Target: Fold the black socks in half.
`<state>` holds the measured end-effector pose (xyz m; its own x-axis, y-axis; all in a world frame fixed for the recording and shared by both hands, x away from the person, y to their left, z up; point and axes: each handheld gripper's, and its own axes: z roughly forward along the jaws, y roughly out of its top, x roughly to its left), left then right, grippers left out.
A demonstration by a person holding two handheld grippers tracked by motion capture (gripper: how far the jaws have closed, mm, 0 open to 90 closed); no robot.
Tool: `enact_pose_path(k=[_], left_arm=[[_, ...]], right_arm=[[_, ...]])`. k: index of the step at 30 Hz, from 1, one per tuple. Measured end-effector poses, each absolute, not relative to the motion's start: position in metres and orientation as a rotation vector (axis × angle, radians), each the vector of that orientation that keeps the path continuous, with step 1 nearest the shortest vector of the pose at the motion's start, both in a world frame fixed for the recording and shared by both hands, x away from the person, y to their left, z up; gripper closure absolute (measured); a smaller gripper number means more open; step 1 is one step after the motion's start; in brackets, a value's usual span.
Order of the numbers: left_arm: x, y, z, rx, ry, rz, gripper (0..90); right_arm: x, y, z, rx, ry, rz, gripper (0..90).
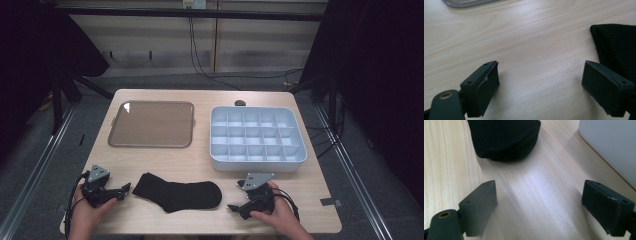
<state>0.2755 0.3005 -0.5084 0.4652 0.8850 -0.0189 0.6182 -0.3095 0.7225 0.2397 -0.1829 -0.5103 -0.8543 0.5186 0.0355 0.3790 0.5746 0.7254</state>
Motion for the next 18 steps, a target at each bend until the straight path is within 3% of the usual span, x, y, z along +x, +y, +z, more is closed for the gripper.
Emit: enact_pose_path(k=[18], left_arm=[[0.2763, 0.2994, -0.5087, 2.052, 1.237, 0.503, 10.6]], right_arm=[[0.2395, -0.1827, -0.5103, 0.767, 2.620, 1.143, 12.9]])
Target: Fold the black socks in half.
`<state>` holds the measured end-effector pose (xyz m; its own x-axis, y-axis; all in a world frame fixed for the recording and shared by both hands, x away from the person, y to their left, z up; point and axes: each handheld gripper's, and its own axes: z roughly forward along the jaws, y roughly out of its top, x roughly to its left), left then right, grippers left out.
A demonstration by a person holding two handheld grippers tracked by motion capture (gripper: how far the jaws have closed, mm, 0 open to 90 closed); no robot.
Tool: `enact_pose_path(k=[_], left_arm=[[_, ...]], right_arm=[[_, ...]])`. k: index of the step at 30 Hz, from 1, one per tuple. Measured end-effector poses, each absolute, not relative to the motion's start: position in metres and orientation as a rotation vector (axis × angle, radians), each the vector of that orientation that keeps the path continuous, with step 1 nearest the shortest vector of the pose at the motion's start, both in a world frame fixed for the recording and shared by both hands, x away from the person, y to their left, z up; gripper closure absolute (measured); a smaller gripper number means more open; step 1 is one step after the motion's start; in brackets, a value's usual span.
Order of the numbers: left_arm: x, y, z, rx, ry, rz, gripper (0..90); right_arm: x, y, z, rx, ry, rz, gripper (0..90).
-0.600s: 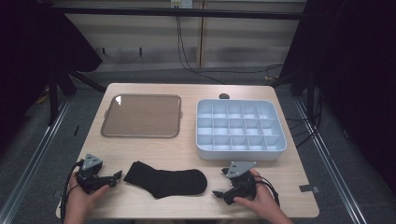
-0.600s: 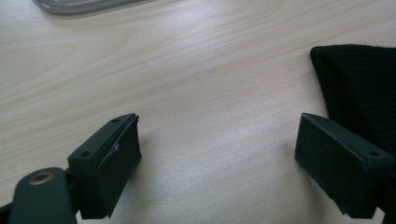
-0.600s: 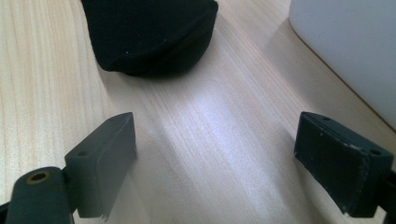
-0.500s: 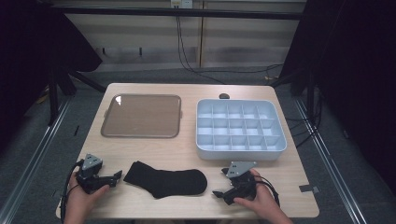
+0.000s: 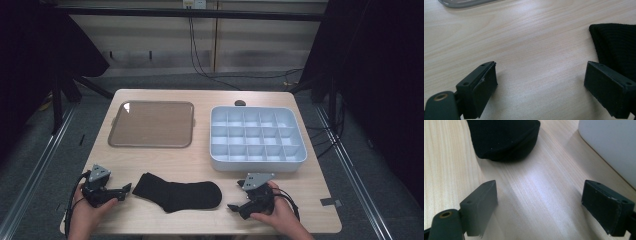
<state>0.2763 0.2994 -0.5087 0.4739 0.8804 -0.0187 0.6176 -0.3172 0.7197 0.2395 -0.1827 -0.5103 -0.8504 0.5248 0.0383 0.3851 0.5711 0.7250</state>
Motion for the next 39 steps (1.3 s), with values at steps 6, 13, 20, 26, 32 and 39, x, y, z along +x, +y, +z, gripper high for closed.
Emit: enact_pose_path(k=[6, 13, 20, 26, 32, 39], left_arm=[[0.276, 0.299, -0.509, 2.043, 1.247, 0.504, 10.9], [0.276, 0.299, -0.504, 2.034, 1.303, 0.489, 17.8], [0.272, 0.293, -0.488, 2.051, 1.327, 0.437, 24.5], [0.270, 0.284, -0.478, 2.024, 1.332, 0.384, 30.1], [0.271, 0.270, -0.478, 2.050, 1.313, 0.362, 30.4], [0.274, 0.250, -0.481, 2.111, 1.272, 0.335, 30.5]], right_arm=[[0.239, -0.182, -0.510, 0.773, 2.616, 1.142, 12.9], [0.238, -0.182, -0.510, 0.799, 2.597, 1.137, 16.0], [0.239, -0.183, -0.500, 0.820, 2.635, 1.104, 41.5], [0.236, -0.175, -0.490, 0.811, 2.629, 1.157, 56.3], [0.234, -0.163, -0.483, 0.788, 2.610, 1.171, 83.0], [0.237, -0.156, -0.480, 0.790, 2.635, 1.165, 90.0]])
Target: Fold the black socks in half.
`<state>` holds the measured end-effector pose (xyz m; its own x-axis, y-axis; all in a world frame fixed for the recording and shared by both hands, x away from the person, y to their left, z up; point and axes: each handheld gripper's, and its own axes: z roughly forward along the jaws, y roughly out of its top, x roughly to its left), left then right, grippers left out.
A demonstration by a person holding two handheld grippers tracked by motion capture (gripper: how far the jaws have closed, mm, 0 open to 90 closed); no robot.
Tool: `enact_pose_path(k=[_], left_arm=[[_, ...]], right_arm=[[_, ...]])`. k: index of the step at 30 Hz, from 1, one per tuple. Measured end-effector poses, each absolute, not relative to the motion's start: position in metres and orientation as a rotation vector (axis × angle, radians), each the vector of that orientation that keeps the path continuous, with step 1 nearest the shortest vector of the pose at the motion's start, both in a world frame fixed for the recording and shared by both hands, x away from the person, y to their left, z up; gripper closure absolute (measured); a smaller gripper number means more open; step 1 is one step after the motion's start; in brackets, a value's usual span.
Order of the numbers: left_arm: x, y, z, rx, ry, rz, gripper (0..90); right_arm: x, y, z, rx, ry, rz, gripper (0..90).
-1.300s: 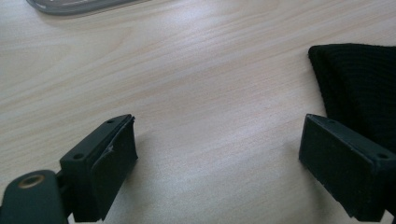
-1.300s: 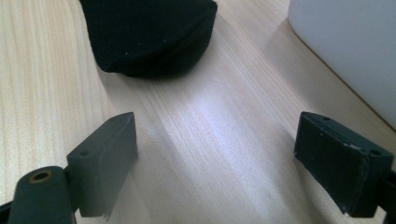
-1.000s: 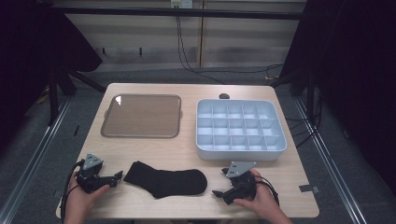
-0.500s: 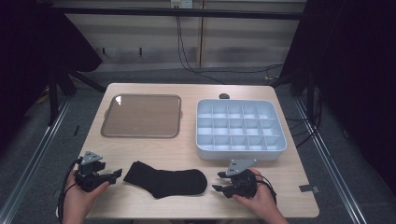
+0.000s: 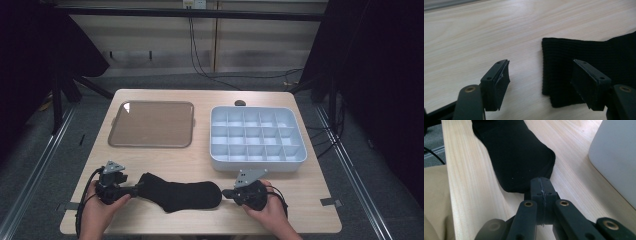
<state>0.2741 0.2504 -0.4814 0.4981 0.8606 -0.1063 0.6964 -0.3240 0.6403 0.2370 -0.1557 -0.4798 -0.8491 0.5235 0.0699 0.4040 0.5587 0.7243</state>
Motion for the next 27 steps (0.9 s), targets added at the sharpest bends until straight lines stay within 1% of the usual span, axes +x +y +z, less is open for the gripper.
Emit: enact_pose_path(k=[6, 14, 21, 24, 27], left_arm=[[0.273, 0.245, -0.484, 2.124, 1.281, 0.337, 30.6], [0.272, 0.247, -0.488, 2.115, 1.318, 0.309, 32.8], [0.274, 0.247, -0.489, 2.109, 1.326, 0.296, 37.8], [0.273, 0.245, -0.488, 2.112, 1.328, 0.299, 42.0], [0.273, 0.243, -0.487, 2.118, 1.334, 0.290, 48.0]], right_arm=[[0.239, -0.155, -0.473, 0.788, 2.616, 1.212, 90.0], [0.241, -0.152, -0.483, 0.767, 2.670, 1.126, 90.0], [0.241, -0.151, -0.491, 0.758, 2.706, 1.084, 90.0], [0.241, -0.150, -0.491, 0.742, 2.714, 1.085, 90.0], [0.241, -0.148, -0.494, 0.730, 2.719, 1.083, 90.0]])
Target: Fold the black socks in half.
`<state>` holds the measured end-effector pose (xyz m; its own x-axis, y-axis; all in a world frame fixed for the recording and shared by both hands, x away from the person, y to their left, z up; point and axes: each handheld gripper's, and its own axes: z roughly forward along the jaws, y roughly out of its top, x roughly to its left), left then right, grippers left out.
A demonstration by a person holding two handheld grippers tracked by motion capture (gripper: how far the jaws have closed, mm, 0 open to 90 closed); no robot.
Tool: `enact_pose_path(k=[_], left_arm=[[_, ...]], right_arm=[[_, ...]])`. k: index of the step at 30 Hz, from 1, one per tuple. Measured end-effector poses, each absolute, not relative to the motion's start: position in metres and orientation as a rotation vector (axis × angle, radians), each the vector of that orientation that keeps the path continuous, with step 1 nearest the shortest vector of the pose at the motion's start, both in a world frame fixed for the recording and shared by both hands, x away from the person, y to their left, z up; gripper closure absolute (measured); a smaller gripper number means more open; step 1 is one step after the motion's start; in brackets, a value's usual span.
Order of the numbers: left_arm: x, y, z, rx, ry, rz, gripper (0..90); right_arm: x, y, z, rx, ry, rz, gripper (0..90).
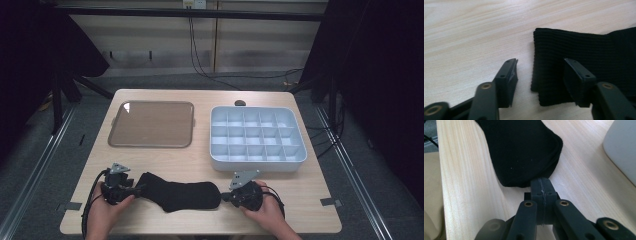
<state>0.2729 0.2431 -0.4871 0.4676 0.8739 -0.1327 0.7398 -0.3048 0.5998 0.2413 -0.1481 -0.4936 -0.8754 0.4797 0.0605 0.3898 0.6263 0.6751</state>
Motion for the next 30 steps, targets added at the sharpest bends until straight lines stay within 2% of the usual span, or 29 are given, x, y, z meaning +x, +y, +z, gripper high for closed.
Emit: enact_pose_path(k=[5, 11, 18, 30], left_arm=[[0.273, 0.240, -0.485, 2.122, 1.351, 0.260, 62.0], [0.273, 0.237, -0.482, 2.139, 1.368, 0.230, 72.7], [0.271, 0.239, -0.470, 2.091, 1.346, 0.249, 76.0], [0.269, 0.232, -0.453, 2.073, 1.291, 0.256, 76.2]], right_arm=[[0.240, -0.146, -0.495, 0.733, 2.726, 1.072, 90.0], [0.240, -0.146, -0.496, 0.723, 2.727, 1.075, 90.0], [0.240, -0.144, -0.496, 0.723, 2.725, 1.082, 90.0], [0.239, -0.143, -0.496, 0.729, 2.726, 1.084, 90.0]])
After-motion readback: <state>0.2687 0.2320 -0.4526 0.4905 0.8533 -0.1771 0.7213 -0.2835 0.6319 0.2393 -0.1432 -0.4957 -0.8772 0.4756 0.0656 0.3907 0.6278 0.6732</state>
